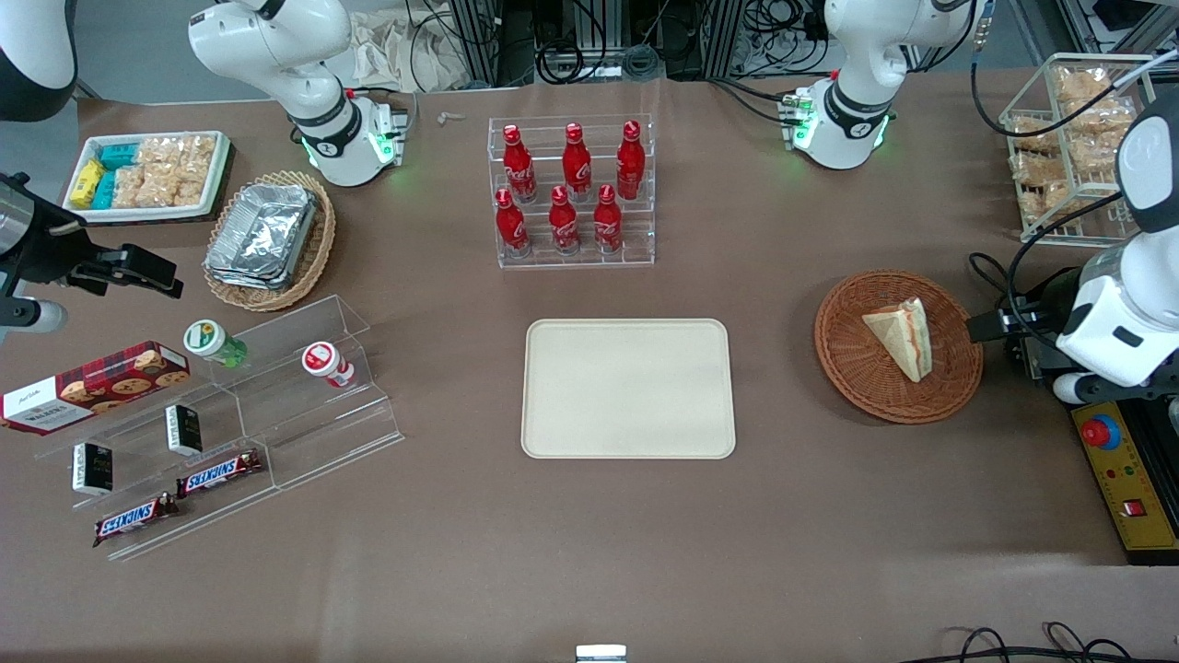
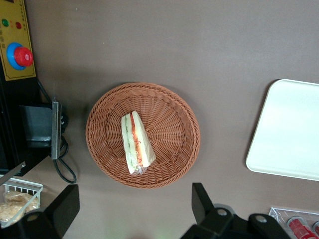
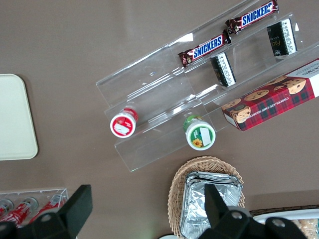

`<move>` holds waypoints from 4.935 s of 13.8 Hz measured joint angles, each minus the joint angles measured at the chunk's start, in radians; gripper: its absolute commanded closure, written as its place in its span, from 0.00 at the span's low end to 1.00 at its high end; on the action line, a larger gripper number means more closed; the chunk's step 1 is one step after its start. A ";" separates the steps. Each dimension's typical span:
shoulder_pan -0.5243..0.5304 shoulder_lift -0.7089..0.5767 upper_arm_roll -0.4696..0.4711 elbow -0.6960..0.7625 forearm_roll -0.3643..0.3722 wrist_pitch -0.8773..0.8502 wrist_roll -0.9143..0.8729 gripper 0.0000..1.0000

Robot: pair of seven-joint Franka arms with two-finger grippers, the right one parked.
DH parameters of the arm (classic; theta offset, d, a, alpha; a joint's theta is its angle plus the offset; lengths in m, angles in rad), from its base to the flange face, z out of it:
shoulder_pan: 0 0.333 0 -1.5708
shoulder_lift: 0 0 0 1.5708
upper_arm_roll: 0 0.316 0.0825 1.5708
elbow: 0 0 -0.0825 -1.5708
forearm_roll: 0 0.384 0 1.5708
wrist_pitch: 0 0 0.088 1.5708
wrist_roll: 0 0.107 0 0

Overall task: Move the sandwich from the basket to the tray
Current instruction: 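Lower the open left gripper over the wrapped sandwich in the basket, then close the left gripper on the sandwich wrapper and lift it, then carry the held sandwich over the cream tray with the left gripper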

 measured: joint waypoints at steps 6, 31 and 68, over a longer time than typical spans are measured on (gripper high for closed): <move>0.001 -0.235 0.005 -0.510 0.000 0.325 -0.083 0.00; 0.001 -0.025 0.013 -0.807 0.017 0.677 -0.368 0.71; -0.149 0.268 -0.385 -0.159 -0.060 0.278 -0.469 1.00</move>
